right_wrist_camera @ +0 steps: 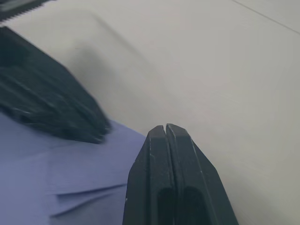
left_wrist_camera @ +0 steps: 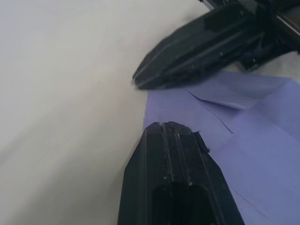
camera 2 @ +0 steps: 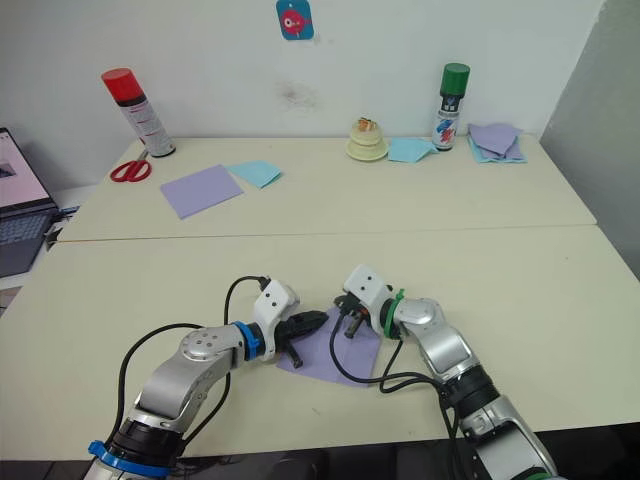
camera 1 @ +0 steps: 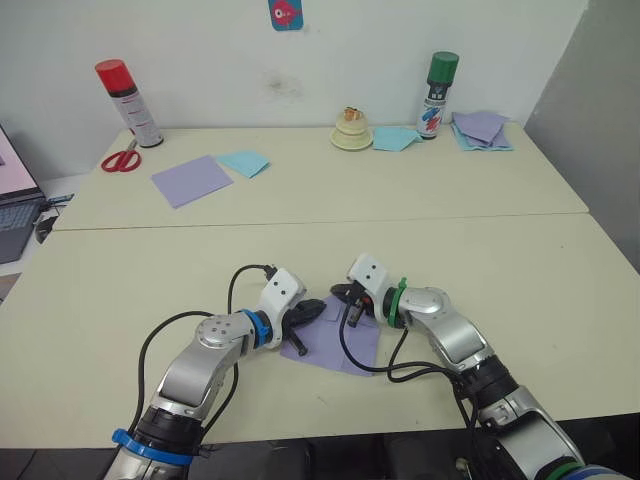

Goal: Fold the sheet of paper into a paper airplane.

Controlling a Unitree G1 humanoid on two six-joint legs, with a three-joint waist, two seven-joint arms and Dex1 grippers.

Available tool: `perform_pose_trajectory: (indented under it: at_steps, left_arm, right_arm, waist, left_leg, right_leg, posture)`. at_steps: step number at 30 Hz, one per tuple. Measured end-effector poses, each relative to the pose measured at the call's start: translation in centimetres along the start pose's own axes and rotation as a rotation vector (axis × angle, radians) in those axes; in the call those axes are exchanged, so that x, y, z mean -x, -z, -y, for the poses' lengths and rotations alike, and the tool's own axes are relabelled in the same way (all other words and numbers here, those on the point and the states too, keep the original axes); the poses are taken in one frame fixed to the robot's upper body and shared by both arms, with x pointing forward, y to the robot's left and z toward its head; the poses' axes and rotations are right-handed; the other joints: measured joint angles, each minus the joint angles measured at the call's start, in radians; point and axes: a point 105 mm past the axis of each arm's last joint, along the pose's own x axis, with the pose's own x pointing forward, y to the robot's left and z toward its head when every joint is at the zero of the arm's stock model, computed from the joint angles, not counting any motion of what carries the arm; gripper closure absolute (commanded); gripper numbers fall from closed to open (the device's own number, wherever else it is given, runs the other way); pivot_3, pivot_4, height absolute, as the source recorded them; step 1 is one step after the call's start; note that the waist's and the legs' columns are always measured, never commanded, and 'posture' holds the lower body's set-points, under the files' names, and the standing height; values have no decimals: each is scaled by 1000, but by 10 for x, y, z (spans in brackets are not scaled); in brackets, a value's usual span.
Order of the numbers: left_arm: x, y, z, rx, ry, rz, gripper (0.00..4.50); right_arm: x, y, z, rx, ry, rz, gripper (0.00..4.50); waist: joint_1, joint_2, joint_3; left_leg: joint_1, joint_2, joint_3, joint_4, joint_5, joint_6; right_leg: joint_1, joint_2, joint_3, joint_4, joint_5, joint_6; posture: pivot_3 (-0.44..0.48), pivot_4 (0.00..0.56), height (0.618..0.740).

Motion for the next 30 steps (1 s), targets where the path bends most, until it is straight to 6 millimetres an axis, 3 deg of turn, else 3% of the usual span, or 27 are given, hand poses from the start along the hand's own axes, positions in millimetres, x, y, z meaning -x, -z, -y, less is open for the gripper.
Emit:
perform_pose_trajectory:
  at_steps: [7,11,14,17,20,23,30]
  left_arm:
    - [-2,0,5,16,20,9,4444]
    - [-2,0,6,17,24,12,4500]
    - [-3,0,6,18,26,14,4500]
    - [-3,0,6,18,24,15,4500]
    - [-3,0,6,18,22,16,4500]
    - [-4,0,7,20,22,19,4500]
    - [-2,1,6,25,9,20,4500]
  right_arm:
    - [16,6,16,-70,76,0,4500]
    - [45,6,27,-234,34,-12,3686]
    - [78,3,31,-357,-26,-59,2611]
    - [102,12,16,-551,-108,-150,1545]
    - [116,19,-11,-794,-228,-251,1545]
    - [122,18,-22,-886,-280,-284,1545]
    - [101,17,-40,-1015,-329,-257,1545]
  waist:
    - [4,0,0]
    - [5,1,1]
    - [7,1,1]
    - [6,1,1]
    - [7,1,1]
    - [6,1,1]
    - [3,1,1]
  left_leg:
    - [0,-1,0,0,0,0]
    - [-2,-1,0,0,0,0]
    - [-2,-1,-1,0,0,0]
    - [-2,0,-1,0,0,1]
    - [-2,1,-1,0,0,1]
    - [-2,0,0,0,0,1]
    - [-2,1,0,-1,0,1]
  right_leg:
    - [0,-1,0,-1,0,0]
    - [0,-1,0,-2,0,0]
    - [0,-1,-1,-2,0,0]
    - [0,-1,-1,-2,0,0]
    - [0,-1,-1,-2,-1,0]
    - [0,-1,-1,-3,-1,1]
    - [0,0,-1,-3,-1,1]
  posture:
    - [0,150,740]
    - [0,150,740]
    - [0,150,740]
    - [0,150,740]
    - [0,150,740]
    - [0,150,740]
    - [0,150,740]
